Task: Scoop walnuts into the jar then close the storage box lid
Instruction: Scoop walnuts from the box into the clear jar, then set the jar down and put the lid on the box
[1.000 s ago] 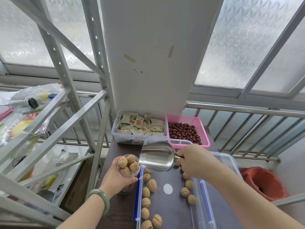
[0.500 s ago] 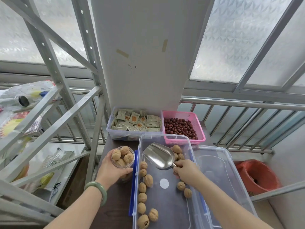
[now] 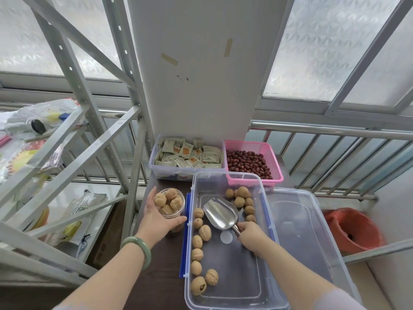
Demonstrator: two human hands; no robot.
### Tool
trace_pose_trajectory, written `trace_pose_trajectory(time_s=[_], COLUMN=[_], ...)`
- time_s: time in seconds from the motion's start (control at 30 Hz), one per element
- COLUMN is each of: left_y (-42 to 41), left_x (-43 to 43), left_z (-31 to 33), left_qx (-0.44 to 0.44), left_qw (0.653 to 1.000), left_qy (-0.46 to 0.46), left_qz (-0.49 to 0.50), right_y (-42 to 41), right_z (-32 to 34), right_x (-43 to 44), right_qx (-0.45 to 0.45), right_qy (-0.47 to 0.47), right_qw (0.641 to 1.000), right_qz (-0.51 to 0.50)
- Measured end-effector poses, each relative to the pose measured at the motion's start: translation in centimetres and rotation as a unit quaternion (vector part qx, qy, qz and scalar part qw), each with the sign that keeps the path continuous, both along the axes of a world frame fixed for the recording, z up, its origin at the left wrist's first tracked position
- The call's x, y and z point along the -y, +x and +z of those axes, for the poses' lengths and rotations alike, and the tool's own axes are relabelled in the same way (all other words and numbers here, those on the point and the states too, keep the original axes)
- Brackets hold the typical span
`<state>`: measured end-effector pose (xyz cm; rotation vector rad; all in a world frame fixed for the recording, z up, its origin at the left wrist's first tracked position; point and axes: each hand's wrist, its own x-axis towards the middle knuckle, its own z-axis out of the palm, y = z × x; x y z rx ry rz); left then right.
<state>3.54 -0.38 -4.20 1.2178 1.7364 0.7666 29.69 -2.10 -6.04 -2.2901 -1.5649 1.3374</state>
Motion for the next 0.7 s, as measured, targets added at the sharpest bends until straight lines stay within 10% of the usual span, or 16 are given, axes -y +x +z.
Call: trace_pose_trajectory(time_s=[0.7], left_y=[5.8], left_x=[-0.5], left_z=[3.3], left_qx=[-0.156], left_qw=[0.939], left_qy=[0.293], left_qz=[-0.09], right_y=[6.0], right_z=[7.3], right_x=[0.7], right_qx=[-0.04], right_qy=[0.255], right_qw=[0.957], right_qz=[-0.133])
